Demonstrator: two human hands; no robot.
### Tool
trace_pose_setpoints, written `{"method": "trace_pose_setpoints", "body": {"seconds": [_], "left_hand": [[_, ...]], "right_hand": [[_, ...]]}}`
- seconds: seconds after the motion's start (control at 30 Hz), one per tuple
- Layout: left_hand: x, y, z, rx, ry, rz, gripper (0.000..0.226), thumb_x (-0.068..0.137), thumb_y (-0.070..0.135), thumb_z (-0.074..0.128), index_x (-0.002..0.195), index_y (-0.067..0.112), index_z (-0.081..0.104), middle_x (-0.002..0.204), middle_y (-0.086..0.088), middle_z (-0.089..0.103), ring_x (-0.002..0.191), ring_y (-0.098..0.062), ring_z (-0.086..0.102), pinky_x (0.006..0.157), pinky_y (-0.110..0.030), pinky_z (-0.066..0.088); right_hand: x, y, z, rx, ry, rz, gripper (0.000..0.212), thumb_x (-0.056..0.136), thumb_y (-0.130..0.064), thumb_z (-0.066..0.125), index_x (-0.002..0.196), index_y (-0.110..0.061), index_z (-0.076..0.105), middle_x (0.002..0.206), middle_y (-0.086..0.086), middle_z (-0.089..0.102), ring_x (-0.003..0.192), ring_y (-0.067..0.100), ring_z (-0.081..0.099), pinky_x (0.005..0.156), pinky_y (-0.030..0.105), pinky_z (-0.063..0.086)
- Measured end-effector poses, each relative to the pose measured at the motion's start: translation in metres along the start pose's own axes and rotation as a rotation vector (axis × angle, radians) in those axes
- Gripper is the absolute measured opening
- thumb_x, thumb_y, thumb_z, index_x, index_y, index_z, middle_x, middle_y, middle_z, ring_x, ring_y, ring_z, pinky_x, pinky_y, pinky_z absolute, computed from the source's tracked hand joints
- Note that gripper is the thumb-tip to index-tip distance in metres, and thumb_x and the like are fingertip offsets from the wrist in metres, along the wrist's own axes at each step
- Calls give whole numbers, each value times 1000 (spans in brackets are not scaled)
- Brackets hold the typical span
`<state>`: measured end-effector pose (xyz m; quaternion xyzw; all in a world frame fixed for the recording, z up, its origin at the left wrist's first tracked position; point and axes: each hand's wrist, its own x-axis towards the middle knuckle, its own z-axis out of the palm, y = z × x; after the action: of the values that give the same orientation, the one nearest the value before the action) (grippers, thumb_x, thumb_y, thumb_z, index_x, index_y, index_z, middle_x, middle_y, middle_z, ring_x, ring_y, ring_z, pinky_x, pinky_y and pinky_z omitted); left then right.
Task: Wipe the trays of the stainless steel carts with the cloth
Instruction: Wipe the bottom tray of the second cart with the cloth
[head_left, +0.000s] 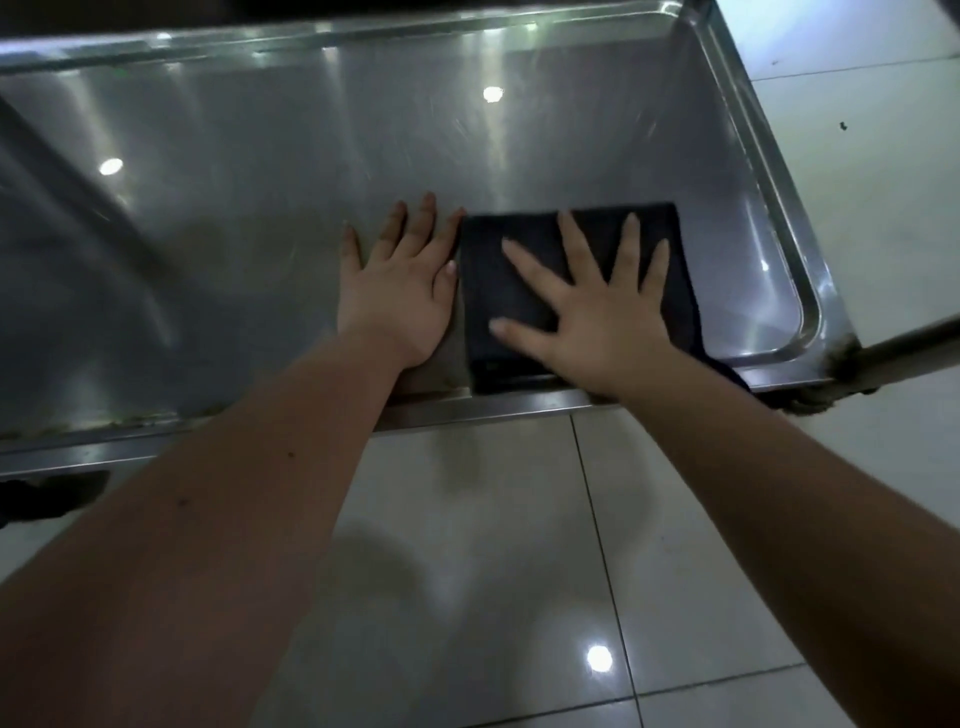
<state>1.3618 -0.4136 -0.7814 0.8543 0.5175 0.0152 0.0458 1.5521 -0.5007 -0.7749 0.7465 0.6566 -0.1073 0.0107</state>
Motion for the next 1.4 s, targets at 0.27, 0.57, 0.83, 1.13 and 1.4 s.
{"method": "trace_pose_setpoints", "body": {"seconds": [0.27, 0.57, 0.83, 1.13, 1.4], "left_hand": [[-4, -33, -11, -27, -80, 146, 51, 105, 40, 20, 155, 37, 9, 165, 5, 4, 151, -22, 5, 120, -49, 4], [-34, -100, -14, 13, -38, -10, 50, 105, 46, 24, 154, 43, 13, 164, 2, 9, 150, -31, 8, 118, -57, 5], [-35, -101, -16, 25, -38, -5, 52, 105, 38, 24, 155, 38, 10, 165, 3, 8, 150, -28, 7, 118, -56, 6], [-34, -99, -8, 16, -8, -4, 52, 103, 44, 19, 154, 44, 10, 165, 3, 9, 150, -29, 8, 117, -59, 3], [-37, -105, -12, 10, -24, -15, 52, 104, 43, 17, 154, 42, 5, 165, 5, 4, 151, -27, 4, 118, -58, 2]], "right_hand": [[-16, 104, -20, 7, 14, 329, 85, 65, -96, 10, 143, -65, -1, 164, -10, -5, 145, 44, -16, 113, 63, -14], [-5, 61, -15, 22, 50, 454, 87, 67, -94, 7, 146, -60, -2, 165, -4, -6, 143, 51, -13, 111, 68, -9], [13, -101, 10, -68, 27, -47, 82, 70, -93, 6, 145, -61, -6, 164, -9, -10, 143, 49, -17, 108, 69, -15], [-11, 49, -17, 0, -2, 479, 84, 68, -93, 7, 145, -60, -4, 164, -8, -6, 145, 48, -11, 111, 69, -7], [23, -106, 6, -73, -46, 21, 84, 66, -93, 2, 143, -61, -12, 162, -12, -16, 142, 49, -21, 108, 69, -14]]}}
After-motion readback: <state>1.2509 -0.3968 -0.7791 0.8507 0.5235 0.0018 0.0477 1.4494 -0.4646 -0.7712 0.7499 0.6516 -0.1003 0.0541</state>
